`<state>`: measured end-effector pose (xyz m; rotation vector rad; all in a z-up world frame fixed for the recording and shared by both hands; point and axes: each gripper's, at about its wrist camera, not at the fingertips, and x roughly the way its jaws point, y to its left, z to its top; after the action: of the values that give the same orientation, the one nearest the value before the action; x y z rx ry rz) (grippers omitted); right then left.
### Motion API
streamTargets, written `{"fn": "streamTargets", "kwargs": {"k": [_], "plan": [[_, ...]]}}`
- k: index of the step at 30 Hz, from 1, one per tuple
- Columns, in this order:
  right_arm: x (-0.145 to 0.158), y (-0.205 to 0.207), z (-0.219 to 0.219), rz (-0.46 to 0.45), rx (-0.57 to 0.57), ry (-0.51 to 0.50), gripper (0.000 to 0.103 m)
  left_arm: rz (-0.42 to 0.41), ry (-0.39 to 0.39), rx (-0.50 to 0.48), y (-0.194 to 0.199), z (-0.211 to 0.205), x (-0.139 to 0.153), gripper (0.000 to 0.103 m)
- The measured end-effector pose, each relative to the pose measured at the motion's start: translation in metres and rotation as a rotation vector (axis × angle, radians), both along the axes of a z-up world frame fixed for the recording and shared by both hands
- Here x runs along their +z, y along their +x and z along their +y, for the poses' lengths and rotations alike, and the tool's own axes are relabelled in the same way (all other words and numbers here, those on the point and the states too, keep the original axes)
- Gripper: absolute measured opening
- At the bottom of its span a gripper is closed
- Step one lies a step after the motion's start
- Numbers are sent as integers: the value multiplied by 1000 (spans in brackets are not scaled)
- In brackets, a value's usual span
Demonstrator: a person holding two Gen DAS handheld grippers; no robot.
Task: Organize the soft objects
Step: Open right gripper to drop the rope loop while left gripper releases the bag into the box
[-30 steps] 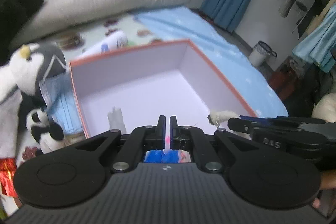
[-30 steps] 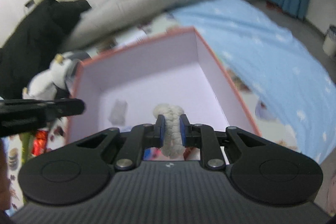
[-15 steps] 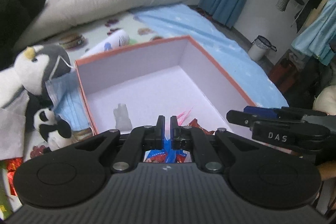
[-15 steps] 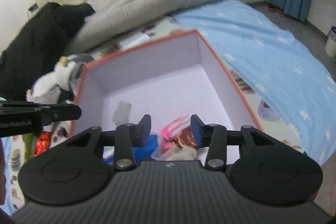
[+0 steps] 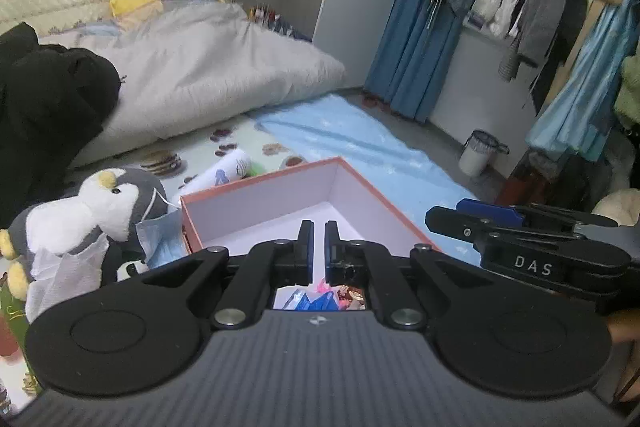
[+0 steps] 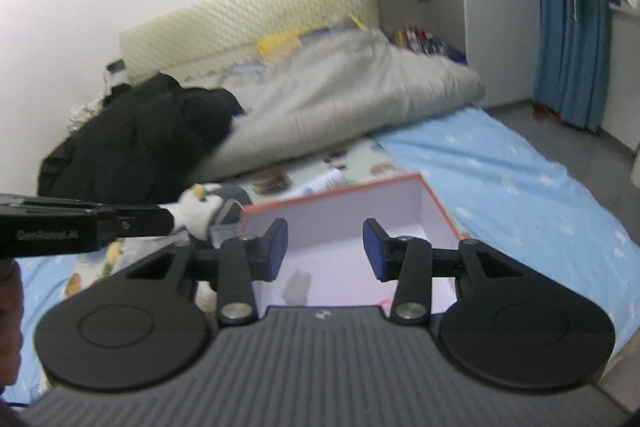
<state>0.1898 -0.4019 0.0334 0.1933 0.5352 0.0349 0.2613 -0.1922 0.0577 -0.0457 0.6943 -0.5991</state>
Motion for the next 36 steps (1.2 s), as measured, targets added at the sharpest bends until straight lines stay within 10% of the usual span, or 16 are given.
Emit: {"fn": "streamTargets", "kwargs": {"k": [14,36], "plan": [[1,-63,55,-70,103,15,45,-89,-38,138,-96,81,13,7],[-55,-121,128,36,220,-3,45,85,-29,353,-192,166,-65,7]]}}
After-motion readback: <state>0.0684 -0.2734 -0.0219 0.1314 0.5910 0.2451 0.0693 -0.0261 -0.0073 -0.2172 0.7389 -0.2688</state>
